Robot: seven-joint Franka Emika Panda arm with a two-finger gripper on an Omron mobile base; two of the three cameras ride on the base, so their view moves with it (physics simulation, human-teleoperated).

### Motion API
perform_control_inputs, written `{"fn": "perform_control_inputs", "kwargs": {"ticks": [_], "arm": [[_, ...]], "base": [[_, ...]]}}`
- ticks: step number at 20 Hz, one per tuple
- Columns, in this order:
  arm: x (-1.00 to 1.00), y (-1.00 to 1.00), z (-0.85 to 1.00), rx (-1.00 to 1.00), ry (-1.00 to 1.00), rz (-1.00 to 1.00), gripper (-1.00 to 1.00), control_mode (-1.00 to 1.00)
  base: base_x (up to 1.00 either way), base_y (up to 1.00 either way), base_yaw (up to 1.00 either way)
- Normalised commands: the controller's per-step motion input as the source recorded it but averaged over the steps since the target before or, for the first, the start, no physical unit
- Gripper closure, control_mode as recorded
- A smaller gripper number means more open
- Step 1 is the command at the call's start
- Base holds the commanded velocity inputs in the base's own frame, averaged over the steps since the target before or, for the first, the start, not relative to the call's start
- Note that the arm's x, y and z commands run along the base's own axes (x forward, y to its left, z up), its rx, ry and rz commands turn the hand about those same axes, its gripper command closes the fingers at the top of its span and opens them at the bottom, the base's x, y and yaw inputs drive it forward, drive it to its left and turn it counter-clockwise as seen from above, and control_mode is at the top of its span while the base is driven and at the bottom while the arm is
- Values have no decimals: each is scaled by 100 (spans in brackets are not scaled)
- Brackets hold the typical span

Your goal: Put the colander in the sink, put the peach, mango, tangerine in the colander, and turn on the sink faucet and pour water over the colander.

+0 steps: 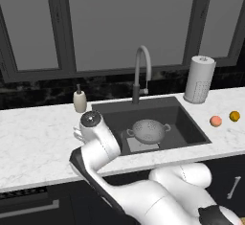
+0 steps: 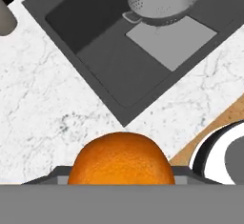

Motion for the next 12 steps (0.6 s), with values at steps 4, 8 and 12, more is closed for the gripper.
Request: {"fn": "perform_control_inputs", "kwargs": {"ticks": [4,8,12], "arm": [[0,-100,62,0,0,-42,100,-100],[0,-100,41,0,5,-31,100,-100],[-1,-100,3,0,26,-9,100,-100]], "base": [[0,0,0],[0,0,0],[0,0,0]]}}
